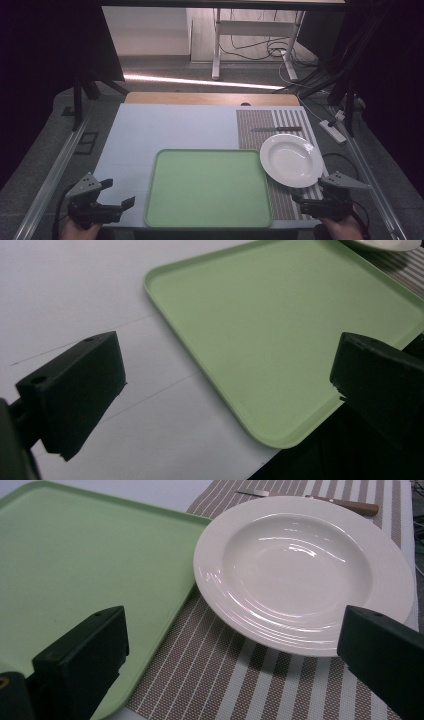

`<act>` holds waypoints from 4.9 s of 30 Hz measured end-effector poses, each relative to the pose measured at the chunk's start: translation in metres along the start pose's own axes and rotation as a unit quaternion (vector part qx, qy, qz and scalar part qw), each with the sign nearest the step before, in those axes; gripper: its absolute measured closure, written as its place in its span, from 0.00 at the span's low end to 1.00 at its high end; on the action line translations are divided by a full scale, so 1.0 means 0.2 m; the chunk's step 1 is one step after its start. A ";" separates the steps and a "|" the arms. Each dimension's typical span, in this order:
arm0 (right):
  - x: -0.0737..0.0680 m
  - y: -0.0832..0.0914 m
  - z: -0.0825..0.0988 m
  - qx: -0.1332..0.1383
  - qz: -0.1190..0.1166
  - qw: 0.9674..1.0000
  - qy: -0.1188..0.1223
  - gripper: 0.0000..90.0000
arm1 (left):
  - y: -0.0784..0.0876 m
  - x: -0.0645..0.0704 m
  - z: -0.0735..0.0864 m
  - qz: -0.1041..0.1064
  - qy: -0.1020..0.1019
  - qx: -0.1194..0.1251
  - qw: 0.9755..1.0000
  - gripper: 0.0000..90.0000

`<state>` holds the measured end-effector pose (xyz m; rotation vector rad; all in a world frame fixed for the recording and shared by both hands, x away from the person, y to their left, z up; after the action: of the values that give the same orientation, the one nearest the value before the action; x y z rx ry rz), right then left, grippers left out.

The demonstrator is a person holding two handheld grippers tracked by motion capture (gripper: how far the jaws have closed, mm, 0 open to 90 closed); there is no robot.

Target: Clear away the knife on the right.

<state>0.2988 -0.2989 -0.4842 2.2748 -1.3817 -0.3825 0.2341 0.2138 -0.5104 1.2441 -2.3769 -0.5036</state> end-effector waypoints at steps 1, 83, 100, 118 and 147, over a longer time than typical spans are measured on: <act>0.00 0.00 0.00 -0.001 -0.001 1.000 0.001 0.01 | 0.00 0.00 0.00 0.000 0.000 0.000 1.000 0.01; 0.08 -0.32 -0.24 0.000 -0.038 0.998 0.041 0.01 | -0.03 0.03 0.01 0.014 -0.011 -0.029 0.999 0.03; 0.12 -0.49 -0.24 -0.045 -0.031 0.998 0.032 0.01 | -0.03 0.03 0.01 0.019 -0.006 -0.028 0.999 0.03; 0.19 -0.63 -0.30 -0.062 -0.027 0.997 0.026 0.00 | -0.03 0.03 0.01 0.020 -0.004 -0.027 0.999 0.03; 0.46 -0.88 -0.32 -0.100 0.043 0.994 0.026 0.00 | -0.03 0.02 0.01 0.026 0.007 -0.022 0.999 0.03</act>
<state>0.5046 -0.2958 -0.5185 2.0437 -1.3460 -0.4111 0.2346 0.2076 -0.5140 1.1612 -2.3678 -0.5266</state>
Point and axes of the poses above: each handheld gripper's, and its own axes: y roughly backward along the jaws, z roughly out of its underside, x roughly to its right, the point moved 9 cm from there along -y, roughly forward along the jaws, and after that the axes turned 8 degrees about x, right-handed, at the moved point
